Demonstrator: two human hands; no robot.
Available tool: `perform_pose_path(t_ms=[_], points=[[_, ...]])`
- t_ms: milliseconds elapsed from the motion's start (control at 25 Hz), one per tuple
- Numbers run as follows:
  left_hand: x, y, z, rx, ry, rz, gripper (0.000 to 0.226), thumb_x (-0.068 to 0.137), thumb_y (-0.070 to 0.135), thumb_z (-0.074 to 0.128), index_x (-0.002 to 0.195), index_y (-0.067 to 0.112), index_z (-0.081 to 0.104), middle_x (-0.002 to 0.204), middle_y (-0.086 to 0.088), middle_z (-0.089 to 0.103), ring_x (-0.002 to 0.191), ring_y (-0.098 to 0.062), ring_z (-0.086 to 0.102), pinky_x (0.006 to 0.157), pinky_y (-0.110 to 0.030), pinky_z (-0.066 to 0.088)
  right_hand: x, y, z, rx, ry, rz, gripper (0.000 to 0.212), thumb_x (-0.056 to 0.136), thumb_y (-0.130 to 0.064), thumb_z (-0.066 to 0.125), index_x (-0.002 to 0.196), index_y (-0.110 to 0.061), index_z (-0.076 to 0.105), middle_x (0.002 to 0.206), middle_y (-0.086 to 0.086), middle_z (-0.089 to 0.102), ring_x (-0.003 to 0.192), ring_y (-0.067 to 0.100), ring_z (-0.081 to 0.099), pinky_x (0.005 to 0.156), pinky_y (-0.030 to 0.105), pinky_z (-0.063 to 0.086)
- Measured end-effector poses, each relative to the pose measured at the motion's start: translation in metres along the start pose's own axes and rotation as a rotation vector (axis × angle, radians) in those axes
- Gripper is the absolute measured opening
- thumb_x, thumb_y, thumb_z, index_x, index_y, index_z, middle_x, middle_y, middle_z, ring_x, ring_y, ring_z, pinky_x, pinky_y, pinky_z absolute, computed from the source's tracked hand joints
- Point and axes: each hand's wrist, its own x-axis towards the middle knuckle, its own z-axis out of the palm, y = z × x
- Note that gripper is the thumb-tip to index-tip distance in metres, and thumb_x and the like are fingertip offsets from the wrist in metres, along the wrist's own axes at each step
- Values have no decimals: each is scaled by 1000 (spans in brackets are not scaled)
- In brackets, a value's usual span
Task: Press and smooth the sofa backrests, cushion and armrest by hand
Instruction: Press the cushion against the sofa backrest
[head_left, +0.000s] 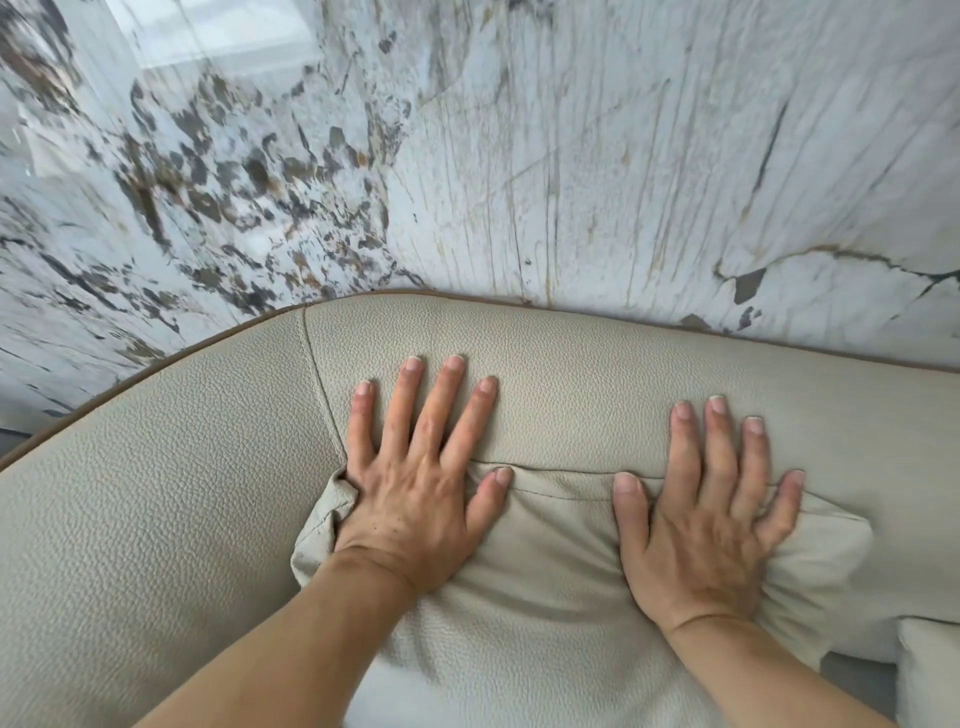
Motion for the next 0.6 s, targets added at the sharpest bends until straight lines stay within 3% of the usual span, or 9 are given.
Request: perform_pose_path(t_ms=[120, 240, 360, 480, 600], points=[[-2, 3, -14, 60, -81, -7, 73, 90, 58, 31, 153, 26, 13, 161, -4, 17, 148, -29, 8, 117, -56, 2, -2, -5, -14, -5, -114, 16, 74, 88, -57, 25, 152, -20, 17, 162, 2, 14, 148, 27, 6, 115, 59, 0], [-7, 10, -32, 98, -177, -31, 76, 89, 61, 20, 153, 26, -1, 161, 0, -2, 149, -27, 0, 118, -55, 3, -1, -2, -30, -77, -241, 12, 72, 89, -63, 9, 150, -29, -11, 159, -7, -15, 148, 21, -14, 117, 54, -7], [-4, 5, -42, 92, -266, -34, 76, 85, 67, 0, 144, 31, -29, 153, 6, -31, 145, -22, -22, 118, -50, -8, 1, -1, -44, -46, -317, -2, 67, 90, -62, 3, 141, -34, -30, 159, -10, -25, 144, 17, -25, 117, 51, -11], [2, 2, -49, 81, -394, -17, 76, 84, 68, 3, 135, 33, -41, 148, 7, -42, 140, -20, -34, 118, -49, -12, 4, -1, -59, -3, -375, 5, 67, 91, -59, 6, 146, -34, -24, 159, -11, -24, 145, 15, -24, 118, 48, -9], [10, 1, -54, 73, -469, -3, 78, 88, 67, 12, 136, 32, -39, 150, 6, -39, 139, -20, -34, 118, -49, -10, -1, -4, -71, 9, -405, 13, 66, 92, -58, 5, 150, -33, -16, 159, -12, -24, 145, 13, -23, 118, 44, -12]])
